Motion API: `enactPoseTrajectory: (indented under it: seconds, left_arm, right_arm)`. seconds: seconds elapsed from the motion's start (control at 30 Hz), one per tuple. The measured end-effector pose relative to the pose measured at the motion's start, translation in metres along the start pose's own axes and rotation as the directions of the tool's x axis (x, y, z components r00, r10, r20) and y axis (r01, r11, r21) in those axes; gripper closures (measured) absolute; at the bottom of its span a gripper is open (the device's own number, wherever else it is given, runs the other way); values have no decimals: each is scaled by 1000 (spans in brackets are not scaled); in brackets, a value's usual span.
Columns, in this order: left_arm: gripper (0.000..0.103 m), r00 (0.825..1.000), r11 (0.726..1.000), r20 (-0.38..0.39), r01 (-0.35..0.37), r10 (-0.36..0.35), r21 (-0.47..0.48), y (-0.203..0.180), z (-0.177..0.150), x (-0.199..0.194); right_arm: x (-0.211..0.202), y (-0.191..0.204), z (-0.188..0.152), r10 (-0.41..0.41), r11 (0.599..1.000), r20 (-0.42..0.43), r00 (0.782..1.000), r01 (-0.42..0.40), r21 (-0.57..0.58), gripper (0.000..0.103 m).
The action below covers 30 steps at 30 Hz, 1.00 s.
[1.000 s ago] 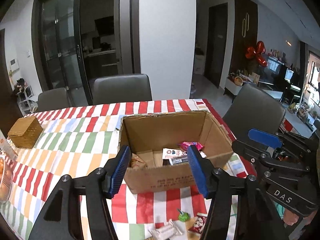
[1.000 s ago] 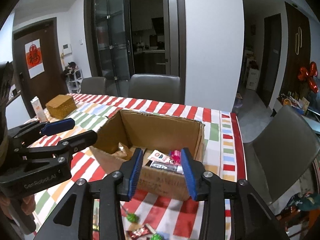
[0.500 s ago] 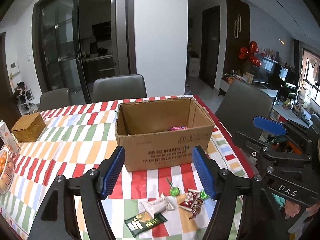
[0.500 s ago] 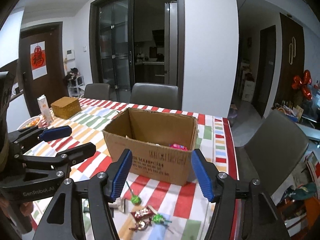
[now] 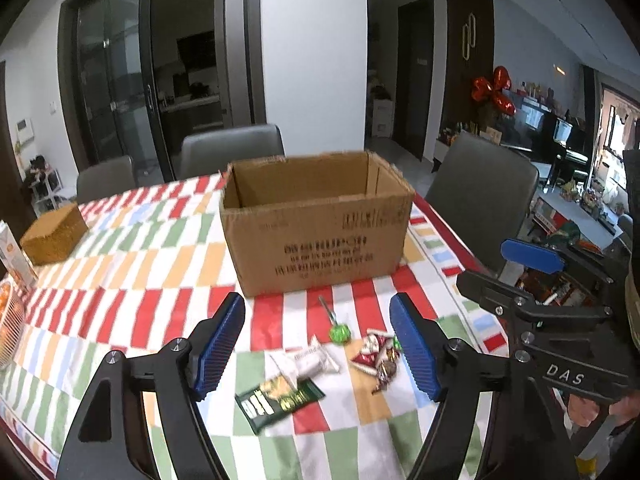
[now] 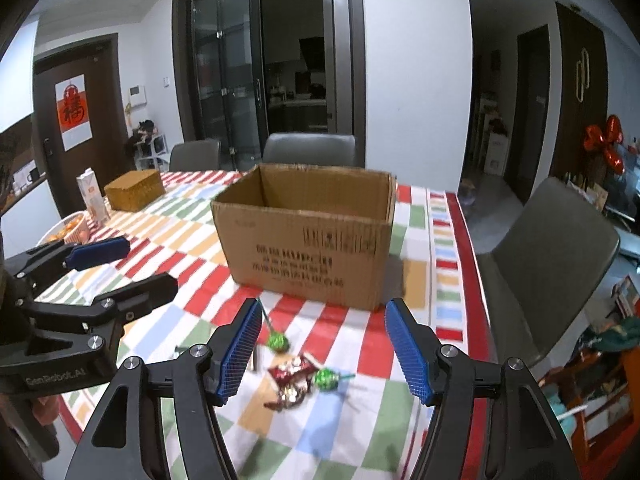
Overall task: Organize snacks
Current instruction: 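Move both open tools back from the box to the snack pile, then grasp a green lollipop head with the left tool while the right tool grasps another green lollipop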
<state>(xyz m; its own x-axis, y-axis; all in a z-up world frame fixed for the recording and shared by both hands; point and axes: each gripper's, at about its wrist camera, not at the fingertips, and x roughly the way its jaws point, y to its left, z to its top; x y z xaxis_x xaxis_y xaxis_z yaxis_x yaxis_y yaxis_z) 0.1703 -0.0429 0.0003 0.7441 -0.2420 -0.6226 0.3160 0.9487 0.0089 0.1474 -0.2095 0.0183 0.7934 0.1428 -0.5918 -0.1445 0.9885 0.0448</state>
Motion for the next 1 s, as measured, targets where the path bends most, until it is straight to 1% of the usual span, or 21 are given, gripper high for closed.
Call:
enactPoseTrajectory:
  seconds: [0.33, 0.57, 0.83, 0.93, 1.0]
  left_arm:
    - [29, 997, 1000, -77, 23, -23, -6, -2, -33, 16]
    - [29, 992, 999, -121, 37, -40, -24, -1, -47, 36]
    - [30, 988, 998, -143, 58, -58, -6, 4, -53, 66]
    - [35, 985, 997, -158, 76, -74, 4, 4, -54, 78]
    - [35, 983, 996, -166, 84, -81, 10, 5, -54, 86]
  right_arm:
    - [15, 1, -30, -9, 1000, -96, 995, 9, -4, 38]
    - [39, -2, -53, -12, 1000, -185, 983, 14, 12, 38]
    - [68, -8, -65, -16, 999, -248, 969, 24, 32, 38]
    - [76, -8, -67, -13, 999, -256, 967, 22, 32, 39]
    - [81, -8, -68, -12, 999, -261, 965, 21, 30, 39]
